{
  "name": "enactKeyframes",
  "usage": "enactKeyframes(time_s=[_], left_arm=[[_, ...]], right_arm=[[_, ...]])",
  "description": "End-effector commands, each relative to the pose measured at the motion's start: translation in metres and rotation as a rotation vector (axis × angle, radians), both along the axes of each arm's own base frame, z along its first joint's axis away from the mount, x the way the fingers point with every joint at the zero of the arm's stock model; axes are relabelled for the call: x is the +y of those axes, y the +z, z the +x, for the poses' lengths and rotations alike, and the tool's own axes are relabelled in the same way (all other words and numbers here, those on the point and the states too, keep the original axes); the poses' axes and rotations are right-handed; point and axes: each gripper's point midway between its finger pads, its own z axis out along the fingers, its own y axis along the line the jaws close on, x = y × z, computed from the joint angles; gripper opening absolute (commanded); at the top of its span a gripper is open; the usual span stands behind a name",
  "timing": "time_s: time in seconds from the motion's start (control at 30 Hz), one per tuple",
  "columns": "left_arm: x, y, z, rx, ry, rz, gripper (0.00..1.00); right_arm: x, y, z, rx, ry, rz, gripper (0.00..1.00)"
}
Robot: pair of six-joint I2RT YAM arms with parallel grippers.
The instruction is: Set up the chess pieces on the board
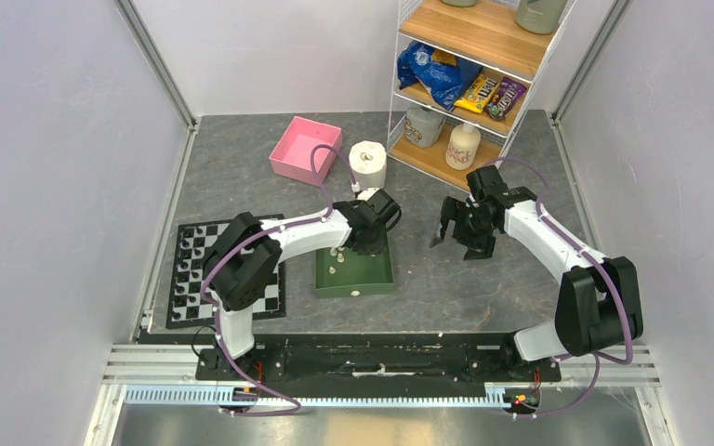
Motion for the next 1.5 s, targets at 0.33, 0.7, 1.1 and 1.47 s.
enactKeyframes(time_s=[0.33,0.7,1.1,1.47], left_arm=[[-0.010,0.023,0.008,-0.054,0.004,-0.044,0.05],[0.012,0.048,-0.016,-0.075,-0.023,-0.012,0.02],[0.096,0.087,-0.034,-0.156,0.159,0.100,0.02],[0.204,0.094,-0.041,-0.173,0.468,0.053,0.02]], right_arm=[[-0.002,0.004,0.001,-0.027,0.011,-0.010,0.99],[-0.001,0.004,0.001,-0.025,0.013,-0.007,0.99],[0.000,0.004,0.001,-0.022,0.011,-0.001,0.99],[0.001,0.002,0.001,-0.017,0.015,0.007,0.99]])
